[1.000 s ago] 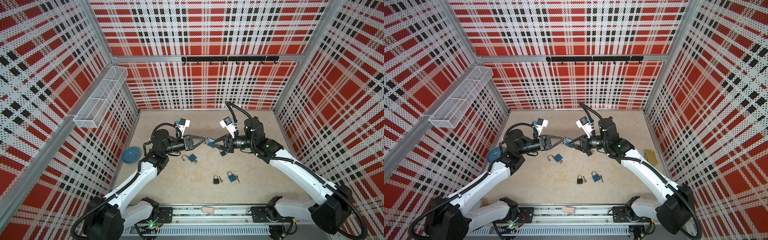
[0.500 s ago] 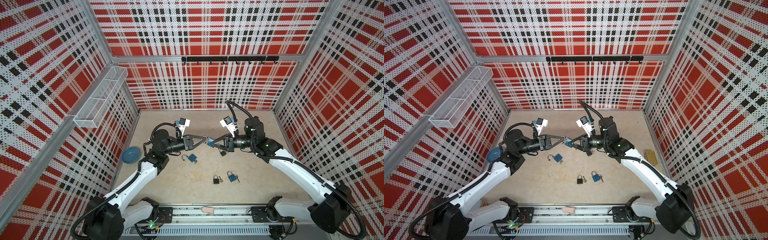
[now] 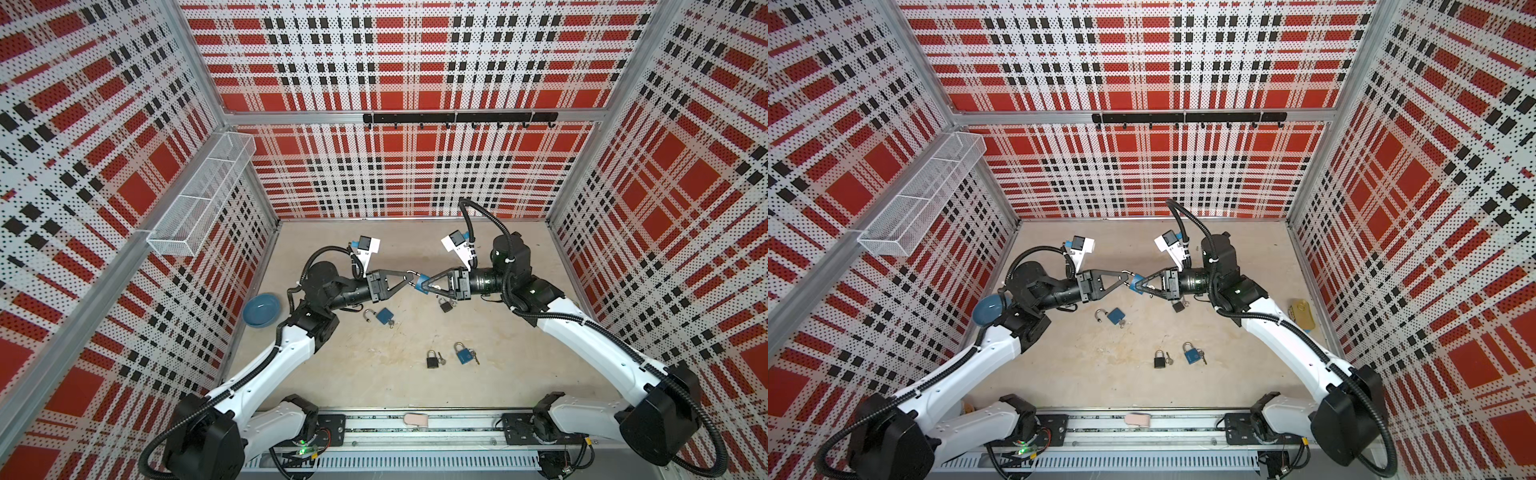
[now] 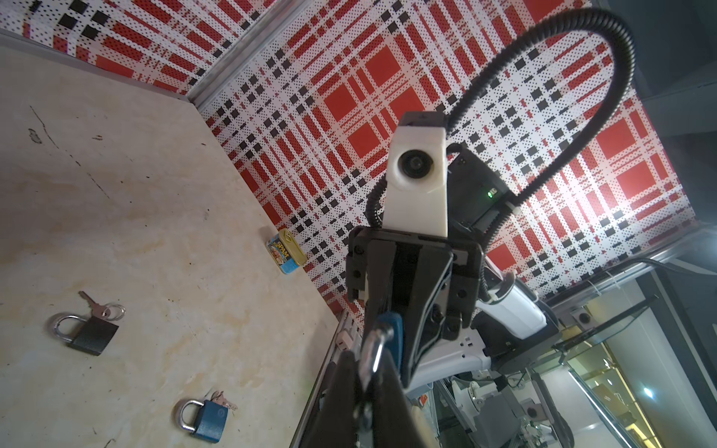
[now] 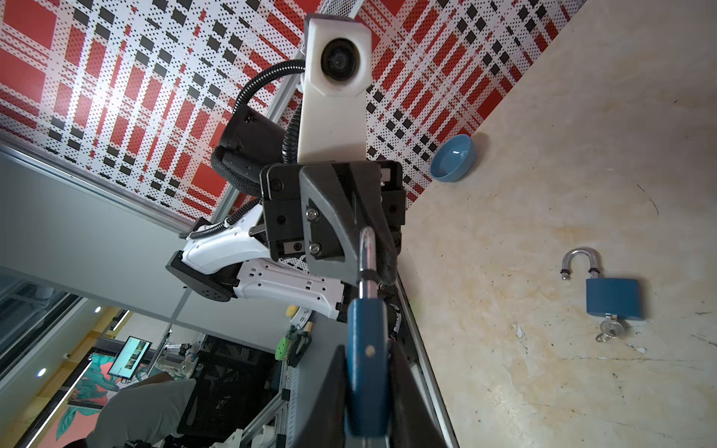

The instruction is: Lock with the key

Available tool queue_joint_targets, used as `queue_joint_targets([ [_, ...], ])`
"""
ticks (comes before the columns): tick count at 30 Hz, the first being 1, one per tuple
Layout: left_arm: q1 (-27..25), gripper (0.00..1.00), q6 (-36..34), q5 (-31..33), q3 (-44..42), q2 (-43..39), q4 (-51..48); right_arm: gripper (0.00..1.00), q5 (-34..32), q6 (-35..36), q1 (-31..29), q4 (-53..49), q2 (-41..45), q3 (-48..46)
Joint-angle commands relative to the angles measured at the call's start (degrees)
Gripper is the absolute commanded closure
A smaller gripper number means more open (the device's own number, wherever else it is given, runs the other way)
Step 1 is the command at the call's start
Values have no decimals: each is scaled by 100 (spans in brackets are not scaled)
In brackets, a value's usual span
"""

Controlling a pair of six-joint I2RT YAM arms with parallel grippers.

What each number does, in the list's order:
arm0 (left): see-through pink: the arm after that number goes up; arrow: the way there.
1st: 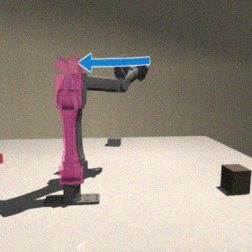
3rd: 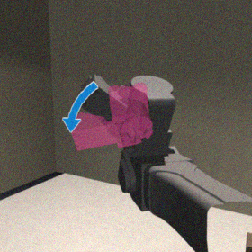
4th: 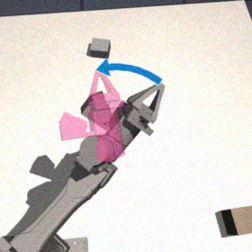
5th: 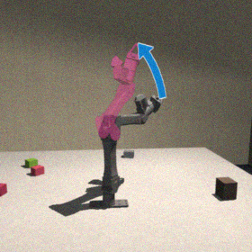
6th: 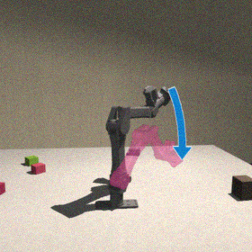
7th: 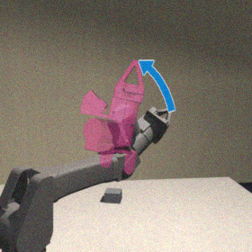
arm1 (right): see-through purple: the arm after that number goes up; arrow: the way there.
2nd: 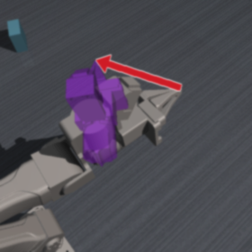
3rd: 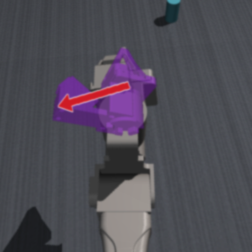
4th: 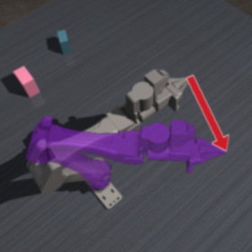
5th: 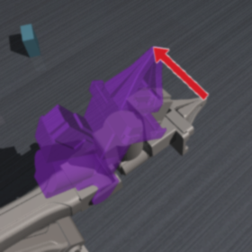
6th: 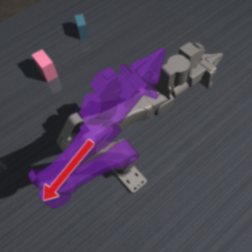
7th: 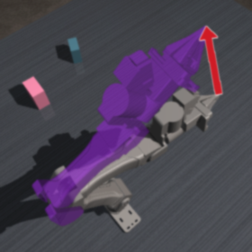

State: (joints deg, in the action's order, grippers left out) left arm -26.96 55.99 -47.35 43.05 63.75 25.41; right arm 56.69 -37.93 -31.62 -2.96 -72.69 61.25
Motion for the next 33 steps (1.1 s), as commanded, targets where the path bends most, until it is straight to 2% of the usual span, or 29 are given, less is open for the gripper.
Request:
queue_joint_targets([
  [1,-335,100,-81,171,-111,146,-217,100,380,-85,-168,1040,-64,83],
  [10,-679,100,-22,345,-218,127,-200,100,21,248,-166,671,-47,253],
  [23,-1496,100,104,748,-392,358,-36,100,-364,642,-162,337,-64,420],
  [26,-1421,100,132,897,-487,224,-14,100,-377,684,-161,294,-89,443],
  [31,-965,100,202,795,-449,20,-16,100,-343,778,-163,167,-41,358],
  [33,-697,100,273,701,-396,-69,-18,89,-343,801,-169,116,32,263],
])
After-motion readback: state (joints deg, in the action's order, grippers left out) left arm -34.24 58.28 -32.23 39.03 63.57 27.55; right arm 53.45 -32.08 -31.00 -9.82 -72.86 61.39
